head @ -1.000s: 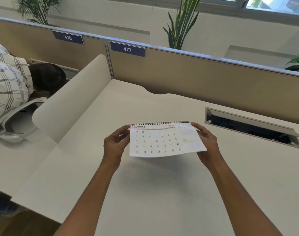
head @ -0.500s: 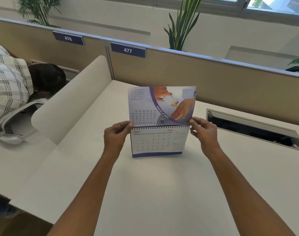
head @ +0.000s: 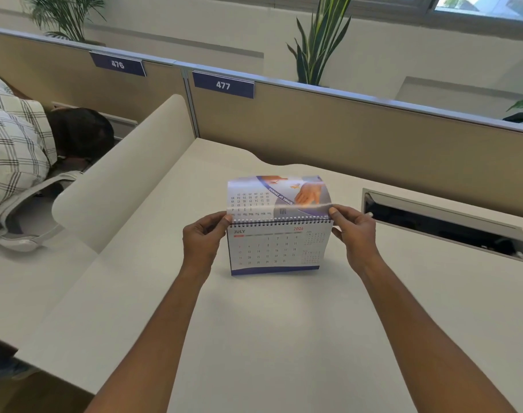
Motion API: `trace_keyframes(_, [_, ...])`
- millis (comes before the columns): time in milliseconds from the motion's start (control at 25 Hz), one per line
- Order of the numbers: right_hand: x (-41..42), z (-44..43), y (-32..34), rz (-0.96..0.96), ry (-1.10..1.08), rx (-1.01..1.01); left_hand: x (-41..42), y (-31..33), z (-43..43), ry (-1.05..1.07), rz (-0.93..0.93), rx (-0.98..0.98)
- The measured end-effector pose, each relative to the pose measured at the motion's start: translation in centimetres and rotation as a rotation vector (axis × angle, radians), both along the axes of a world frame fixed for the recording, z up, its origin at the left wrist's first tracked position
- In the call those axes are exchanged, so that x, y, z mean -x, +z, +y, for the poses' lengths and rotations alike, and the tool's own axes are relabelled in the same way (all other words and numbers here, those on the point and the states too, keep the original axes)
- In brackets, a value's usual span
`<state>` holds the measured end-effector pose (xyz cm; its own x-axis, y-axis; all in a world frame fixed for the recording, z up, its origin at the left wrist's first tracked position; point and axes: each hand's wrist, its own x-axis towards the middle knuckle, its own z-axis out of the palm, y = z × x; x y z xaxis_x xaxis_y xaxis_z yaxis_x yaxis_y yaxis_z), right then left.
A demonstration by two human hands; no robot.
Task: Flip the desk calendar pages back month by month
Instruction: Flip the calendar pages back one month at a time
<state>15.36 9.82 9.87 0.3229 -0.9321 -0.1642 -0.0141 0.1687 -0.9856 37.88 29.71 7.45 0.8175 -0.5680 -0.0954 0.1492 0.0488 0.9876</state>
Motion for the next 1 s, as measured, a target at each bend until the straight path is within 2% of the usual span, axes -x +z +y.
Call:
trace_keyframes(520, [0.2,0.0,-1.3,-0.020,-0.008,-0.113,0.2,-0.7,-0.2,0.045,0.160,0.004])
trace_keyframes(1000, [0.5,0.2,-2.4,0.007,0.009,-0.196,0.6,-1.7,-0.2,0.032,0.175,-0.026])
